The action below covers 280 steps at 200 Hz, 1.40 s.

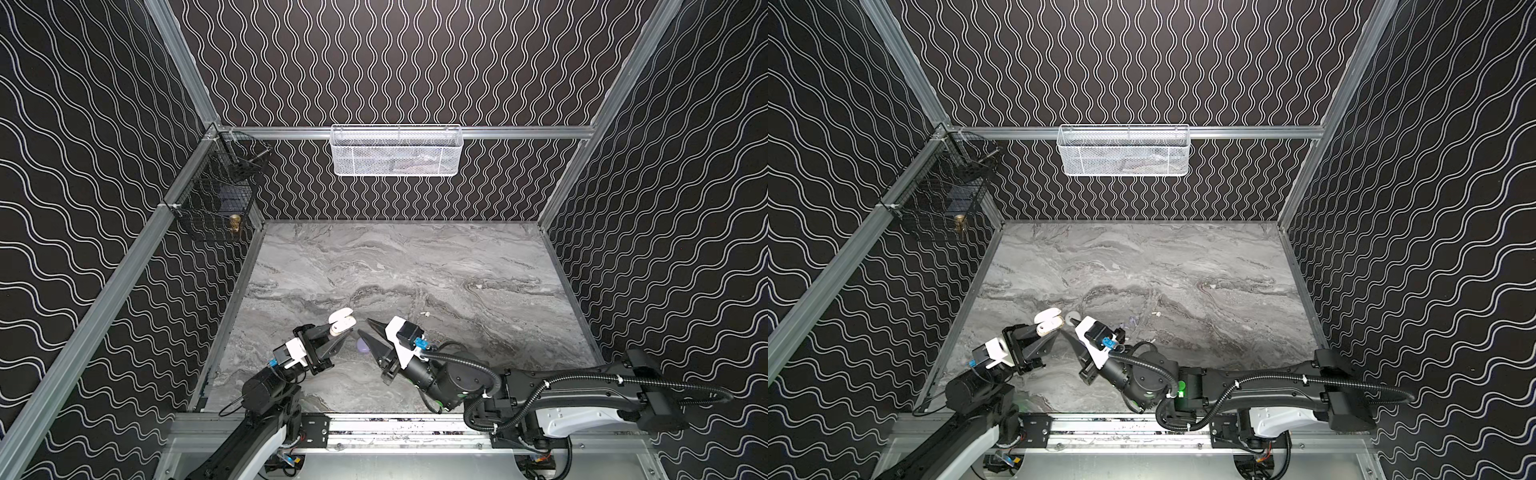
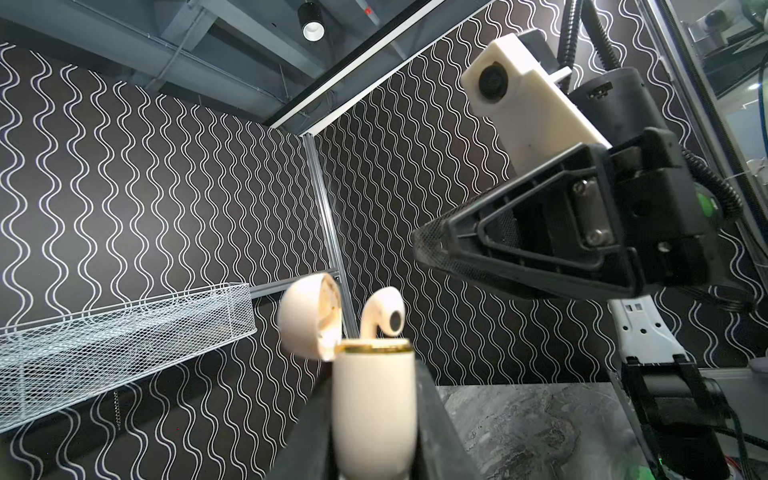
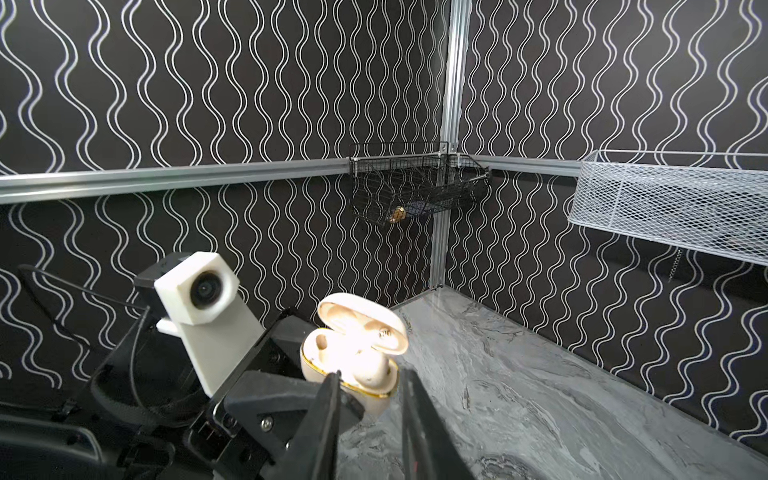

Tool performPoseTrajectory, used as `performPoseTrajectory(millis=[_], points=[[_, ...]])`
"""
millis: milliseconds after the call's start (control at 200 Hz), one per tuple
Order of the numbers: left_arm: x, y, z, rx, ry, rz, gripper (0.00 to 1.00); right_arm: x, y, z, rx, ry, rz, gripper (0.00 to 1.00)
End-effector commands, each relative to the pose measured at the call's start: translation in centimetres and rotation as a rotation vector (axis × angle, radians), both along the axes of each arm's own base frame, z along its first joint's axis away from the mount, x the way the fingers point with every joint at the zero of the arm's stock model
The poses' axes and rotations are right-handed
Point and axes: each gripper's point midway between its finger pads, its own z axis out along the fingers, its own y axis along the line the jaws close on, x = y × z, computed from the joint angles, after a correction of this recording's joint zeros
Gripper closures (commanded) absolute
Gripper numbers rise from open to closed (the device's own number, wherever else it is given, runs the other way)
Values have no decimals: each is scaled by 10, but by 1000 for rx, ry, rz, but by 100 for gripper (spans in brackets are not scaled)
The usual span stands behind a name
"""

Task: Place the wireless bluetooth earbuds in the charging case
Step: 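Lower the cream earbud into the open case held by the left gripper, then open the right gripper and draw it back from the case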

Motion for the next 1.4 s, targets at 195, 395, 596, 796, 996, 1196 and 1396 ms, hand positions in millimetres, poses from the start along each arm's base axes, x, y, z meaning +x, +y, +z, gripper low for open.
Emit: performPoseTrajectory(millis=[195, 395, 596, 796, 996, 1196, 1396], points=[[-14, 2, -8, 8, -55, -5, 100, 7, 10, -5, -52, -15, -48, 79], [-14, 1, -10, 15, -49, -15, 100, 12, 14, -4, -47, -4, -75, 82], [-12, 1, -9, 12, -53, -1, 100, 14, 16, 3, -47, 5, -90, 83], [-5, 1, -13, 19, -38, 23, 100, 17, -10, 4, -26, 20, -122, 73], [1, -2, -14, 36, -29, 24, 100, 17, -25, 15, 3, 21, -97, 72], [6, 0, -16, 27, 0, 44, 100, 33, -25, 5, -50, 74, -197, 74], [47, 8, -7, -36, 133, 148, 100, 135, -107, -70, -6, 515, -428, 68]])
